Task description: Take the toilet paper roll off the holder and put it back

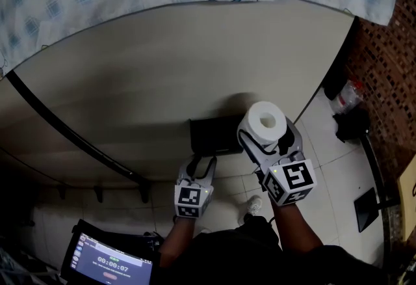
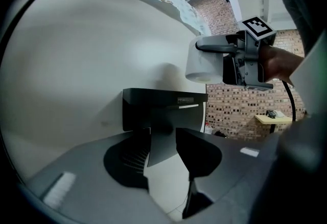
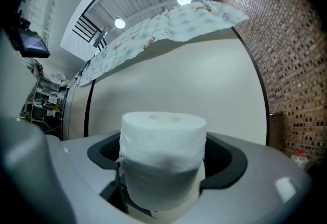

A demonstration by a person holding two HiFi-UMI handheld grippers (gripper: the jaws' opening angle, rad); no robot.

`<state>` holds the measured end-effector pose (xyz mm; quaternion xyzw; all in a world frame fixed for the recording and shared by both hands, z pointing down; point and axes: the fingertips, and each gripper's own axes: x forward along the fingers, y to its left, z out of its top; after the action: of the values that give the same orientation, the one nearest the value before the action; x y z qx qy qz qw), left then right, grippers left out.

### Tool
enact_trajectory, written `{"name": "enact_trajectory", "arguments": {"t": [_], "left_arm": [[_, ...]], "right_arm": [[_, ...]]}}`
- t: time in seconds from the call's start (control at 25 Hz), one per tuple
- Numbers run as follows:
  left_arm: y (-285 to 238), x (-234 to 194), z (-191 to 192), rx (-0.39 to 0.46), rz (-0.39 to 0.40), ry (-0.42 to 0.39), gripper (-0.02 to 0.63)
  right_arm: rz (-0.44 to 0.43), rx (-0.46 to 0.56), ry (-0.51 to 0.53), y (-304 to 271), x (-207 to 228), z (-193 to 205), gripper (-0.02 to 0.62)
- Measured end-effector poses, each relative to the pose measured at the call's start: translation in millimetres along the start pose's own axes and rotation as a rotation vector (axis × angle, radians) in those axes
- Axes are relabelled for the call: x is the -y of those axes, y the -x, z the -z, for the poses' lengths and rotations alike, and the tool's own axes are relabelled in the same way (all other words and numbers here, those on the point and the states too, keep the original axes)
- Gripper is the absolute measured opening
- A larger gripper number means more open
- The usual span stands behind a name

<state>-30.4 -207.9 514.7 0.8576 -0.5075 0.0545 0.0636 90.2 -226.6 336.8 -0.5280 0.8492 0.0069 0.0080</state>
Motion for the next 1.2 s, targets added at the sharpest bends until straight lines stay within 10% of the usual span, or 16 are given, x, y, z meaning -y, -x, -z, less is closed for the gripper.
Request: {"name": "enact_trajectory", "arguments": {"t": [1.2], "left_arm": [[28.9, 23.6, -24.4, -0.13, 0.185, 0.226, 0.138]], "right_arm": [[0.084, 0.001, -0.029, 36.1, 26.1, 18.5, 0.443]]}}
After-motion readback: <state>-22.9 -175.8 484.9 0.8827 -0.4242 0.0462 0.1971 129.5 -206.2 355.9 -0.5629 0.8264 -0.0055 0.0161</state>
